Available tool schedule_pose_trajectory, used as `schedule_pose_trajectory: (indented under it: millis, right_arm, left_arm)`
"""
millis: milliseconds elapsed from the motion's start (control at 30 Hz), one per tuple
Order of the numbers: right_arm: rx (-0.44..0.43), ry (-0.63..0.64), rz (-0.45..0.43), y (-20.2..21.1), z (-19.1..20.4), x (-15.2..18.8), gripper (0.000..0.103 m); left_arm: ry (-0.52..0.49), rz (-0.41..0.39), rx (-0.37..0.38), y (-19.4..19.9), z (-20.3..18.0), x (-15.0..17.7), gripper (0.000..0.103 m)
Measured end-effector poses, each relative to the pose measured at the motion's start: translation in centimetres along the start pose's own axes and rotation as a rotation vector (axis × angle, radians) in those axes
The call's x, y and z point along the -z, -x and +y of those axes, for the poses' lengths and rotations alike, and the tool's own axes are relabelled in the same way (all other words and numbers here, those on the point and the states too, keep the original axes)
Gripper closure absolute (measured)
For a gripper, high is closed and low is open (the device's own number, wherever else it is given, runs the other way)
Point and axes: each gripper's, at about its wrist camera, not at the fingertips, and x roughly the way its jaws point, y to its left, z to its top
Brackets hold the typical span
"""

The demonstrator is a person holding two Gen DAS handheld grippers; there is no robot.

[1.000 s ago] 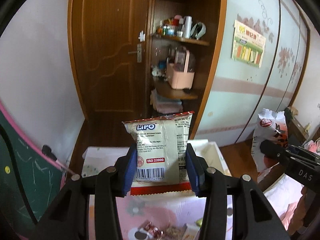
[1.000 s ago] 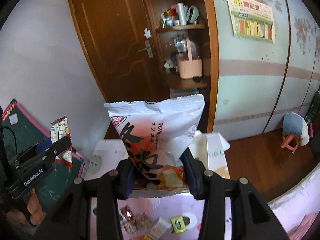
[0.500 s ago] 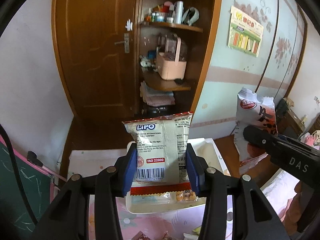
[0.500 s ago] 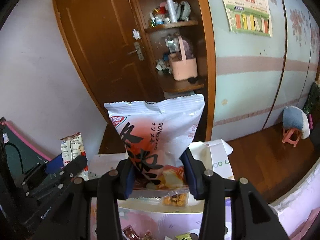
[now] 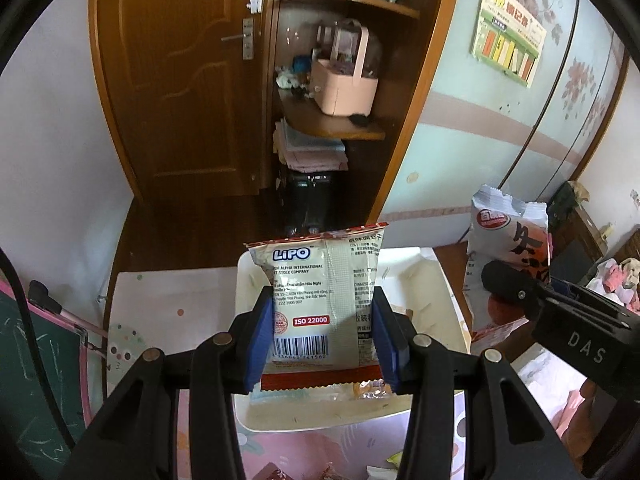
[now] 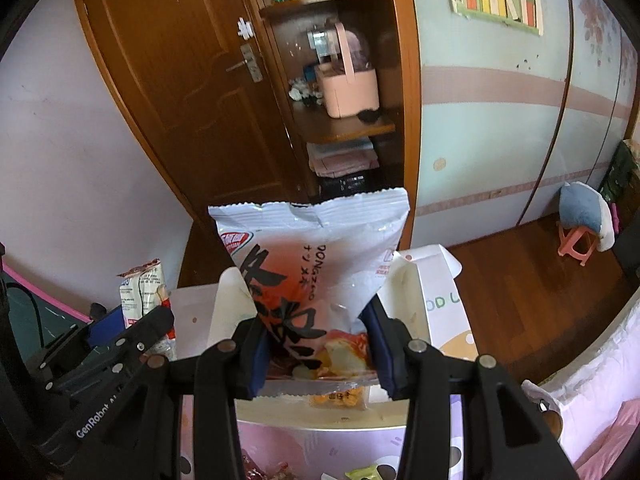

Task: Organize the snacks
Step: 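Lower both packs into the white tray and open both tools, then move both tools back over the remaining snacks on the tablecloth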

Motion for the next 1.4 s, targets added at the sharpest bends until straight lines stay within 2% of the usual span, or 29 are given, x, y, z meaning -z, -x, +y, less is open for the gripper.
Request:
schedule_pose_trajectory:
  millis: [167,233,267,300,533,800,1400]
  right_arm:
    - [0.018,0.0,0.043,-1.8,-0.1,0.0,0.059]
    - [0.02,-0.015,0.067,-2.5,-0.3,0.0,0.059]
    - [0.016,-0.027,0.08,-2.9,-0.5,0.0,0.058]
    - [0.012,-0.037,0.09,-3.1,-0.7,0.0,0.058]
    - [0.008,-0.042,0.095,-3.7,-0.9,0.0,0.052]
    - [-0.004,-0.032,0.102,-3.4,-0.9,0.3,0.051]
    - [-0.035,0.015,0.065,1.5,-0.7,2.1,0.051]
  left_arm:
    - [-0.003,0.032,-0.006,-1.7,0.1,0.2,0.056]
    - [0.0,0.047,-0.007,-2.2,0.3,0.2,0.029]
    - [0.008,0.049,-0.012,-2.4,0.3,0.2,0.01]
    - [0.021,0.041,-0.014,-2.4,0.5,0.3,0.007]
    - [0.04,0.064,-0.006,-2.7,1.3,0.6,0.007]
    - [0.041,0.04,-0.028,-1.2,1.6,1.1,0.007]
    - [0.039,-0.03,-0.044,4.7,0.6,3.4,0.007]
